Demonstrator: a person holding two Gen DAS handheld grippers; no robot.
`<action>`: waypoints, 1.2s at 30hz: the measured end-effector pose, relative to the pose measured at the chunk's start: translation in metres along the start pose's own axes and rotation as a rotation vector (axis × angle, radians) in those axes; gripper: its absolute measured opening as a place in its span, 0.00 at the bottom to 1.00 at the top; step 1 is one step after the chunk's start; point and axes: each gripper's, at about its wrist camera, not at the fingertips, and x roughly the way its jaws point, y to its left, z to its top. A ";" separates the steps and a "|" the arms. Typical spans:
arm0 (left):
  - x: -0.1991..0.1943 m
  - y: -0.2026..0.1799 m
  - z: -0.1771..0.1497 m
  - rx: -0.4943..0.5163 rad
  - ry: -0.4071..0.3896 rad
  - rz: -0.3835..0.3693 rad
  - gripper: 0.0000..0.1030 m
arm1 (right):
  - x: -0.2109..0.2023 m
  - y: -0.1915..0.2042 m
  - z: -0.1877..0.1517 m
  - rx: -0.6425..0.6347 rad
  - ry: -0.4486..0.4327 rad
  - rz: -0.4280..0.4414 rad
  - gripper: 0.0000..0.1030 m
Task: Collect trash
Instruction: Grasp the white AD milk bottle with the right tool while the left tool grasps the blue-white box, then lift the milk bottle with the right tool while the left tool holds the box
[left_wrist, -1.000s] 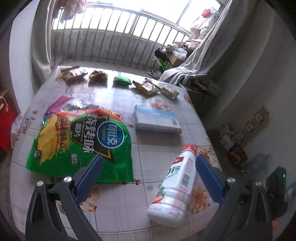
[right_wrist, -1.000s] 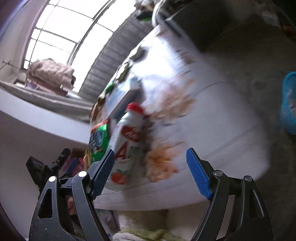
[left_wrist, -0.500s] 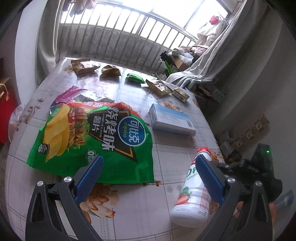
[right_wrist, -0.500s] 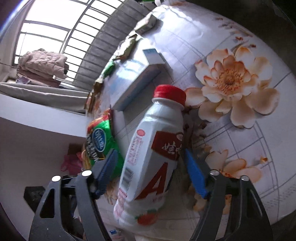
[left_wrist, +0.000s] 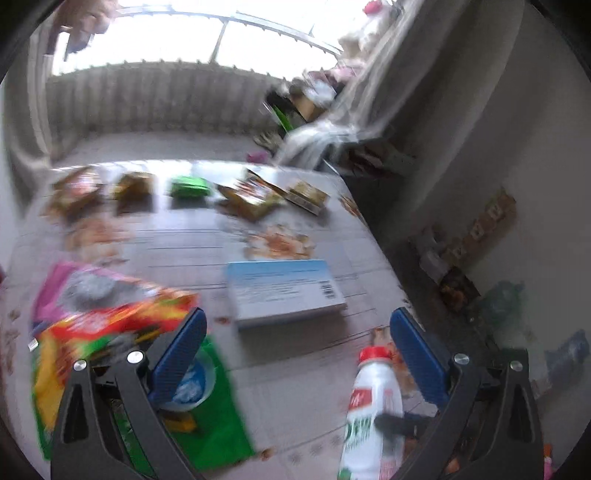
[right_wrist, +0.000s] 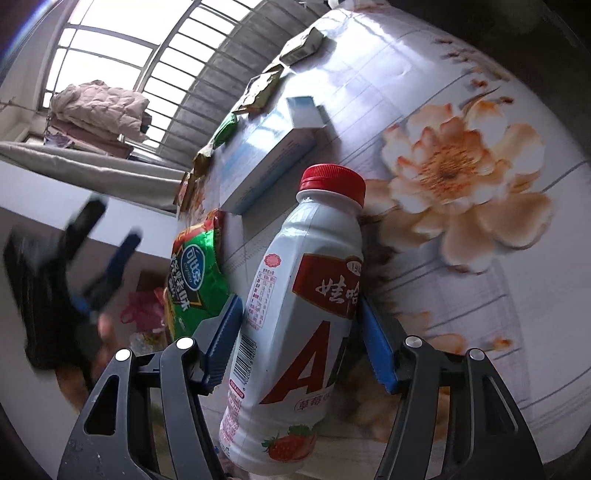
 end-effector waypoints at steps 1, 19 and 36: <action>0.014 -0.005 0.009 0.010 0.039 -0.004 0.95 | -0.005 -0.004 0.001 -0.010 -0.002 -0.005 0.57; 0.185 0.018 0.062 0.024 0.401 0.138 0.94 | -0.062 -0.057 -0.003 -0.004 -0.068 -0.012 0.58; 0.130 -0.050 -0.022 0.295 0.396 0.179 0.75 | -0.068 -0.066 -0.001 -0.014 -0.052 0.010 0.58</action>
